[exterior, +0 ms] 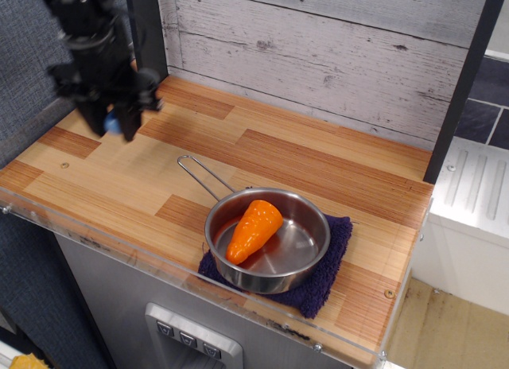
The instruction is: Move blue spoon to the far bottom left
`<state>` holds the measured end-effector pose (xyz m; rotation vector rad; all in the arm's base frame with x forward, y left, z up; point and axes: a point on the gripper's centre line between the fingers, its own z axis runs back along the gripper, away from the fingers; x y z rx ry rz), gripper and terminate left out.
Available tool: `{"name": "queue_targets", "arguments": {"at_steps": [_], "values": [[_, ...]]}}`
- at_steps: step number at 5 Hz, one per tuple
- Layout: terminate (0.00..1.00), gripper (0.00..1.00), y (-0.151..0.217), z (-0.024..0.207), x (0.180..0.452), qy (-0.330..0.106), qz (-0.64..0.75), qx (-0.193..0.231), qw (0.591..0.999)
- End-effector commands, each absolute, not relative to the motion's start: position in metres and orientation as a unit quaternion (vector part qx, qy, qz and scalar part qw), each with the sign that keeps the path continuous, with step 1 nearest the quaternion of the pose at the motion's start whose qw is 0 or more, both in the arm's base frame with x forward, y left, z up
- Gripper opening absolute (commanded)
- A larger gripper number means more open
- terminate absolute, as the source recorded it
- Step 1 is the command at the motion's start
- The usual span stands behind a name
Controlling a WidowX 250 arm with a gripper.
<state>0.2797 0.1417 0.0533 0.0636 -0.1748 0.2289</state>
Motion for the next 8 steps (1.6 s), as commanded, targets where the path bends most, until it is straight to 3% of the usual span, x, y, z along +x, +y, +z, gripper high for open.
{"name": "queue_targets", "arguments": {"at_steps": [1, 4, 5, 6, 7, 8], "values": [[0.0, 0.0, 0.178, 0.053, 0.25, -0.06, 0.094, 0.056, 0.992], [0.0, 0.0, 0.168, 0.018, 0.234, 0.015, 0.042, 0.06, 0.997], [0.0, 1.0, 0.164, 0.02, 0.236, 0.016, 0.033, 0.06, 0.998], [0.0, 1.0, 0.154, 0.054, 0.239, -0.017, 0.02, 0.068, 0.997], [0.0, 1.0, 0.142, 0.104, 0.235, -0.028, 0.025, 0.051, 0.998], [0.0, 1.0, 0.122, 0.136, 0.243, -0.06, 0.025, 0.032, 0.997]]}}
